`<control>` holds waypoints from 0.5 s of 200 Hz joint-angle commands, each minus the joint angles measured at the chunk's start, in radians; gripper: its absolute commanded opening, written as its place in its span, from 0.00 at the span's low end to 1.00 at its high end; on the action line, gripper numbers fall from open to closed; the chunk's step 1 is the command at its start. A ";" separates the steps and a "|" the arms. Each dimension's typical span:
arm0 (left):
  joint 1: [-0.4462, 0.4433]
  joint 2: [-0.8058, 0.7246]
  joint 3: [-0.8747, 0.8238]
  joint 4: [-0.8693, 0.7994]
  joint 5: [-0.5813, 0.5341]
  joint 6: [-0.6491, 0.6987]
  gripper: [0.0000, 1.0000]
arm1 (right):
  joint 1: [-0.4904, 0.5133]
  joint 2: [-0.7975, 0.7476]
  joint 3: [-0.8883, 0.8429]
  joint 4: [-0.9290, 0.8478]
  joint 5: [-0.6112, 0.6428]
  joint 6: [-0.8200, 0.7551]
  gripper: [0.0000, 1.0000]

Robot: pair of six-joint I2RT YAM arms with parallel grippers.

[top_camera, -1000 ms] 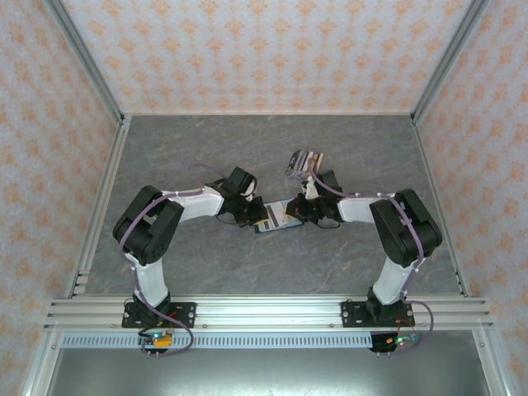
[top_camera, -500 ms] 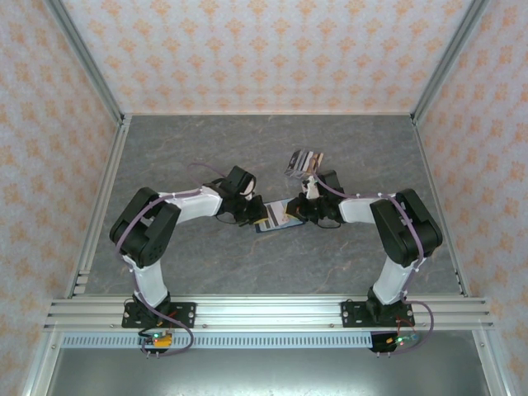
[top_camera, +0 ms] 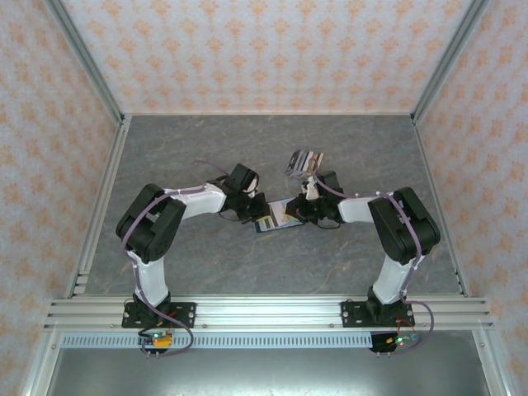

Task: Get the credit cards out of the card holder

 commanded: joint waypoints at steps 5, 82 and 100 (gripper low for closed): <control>-0.004 0.015 0.027 -0.046 -0.020 0.007 0.09 | -0.005 0.010 0.007 0.011 -0.008 0.002 0.15; -0.003 0.016 -0.056 -0.062 -0.068 0.018 0.04 | -0.006 -0.017 -0.002 0.046 -0.010 0.040 0.16; -0.001 0.015 -0.064 -0.055 -0.068 0.017 0.04 | -0.006 -0.019 -0.001 0.044 -0.009 0.039 0.11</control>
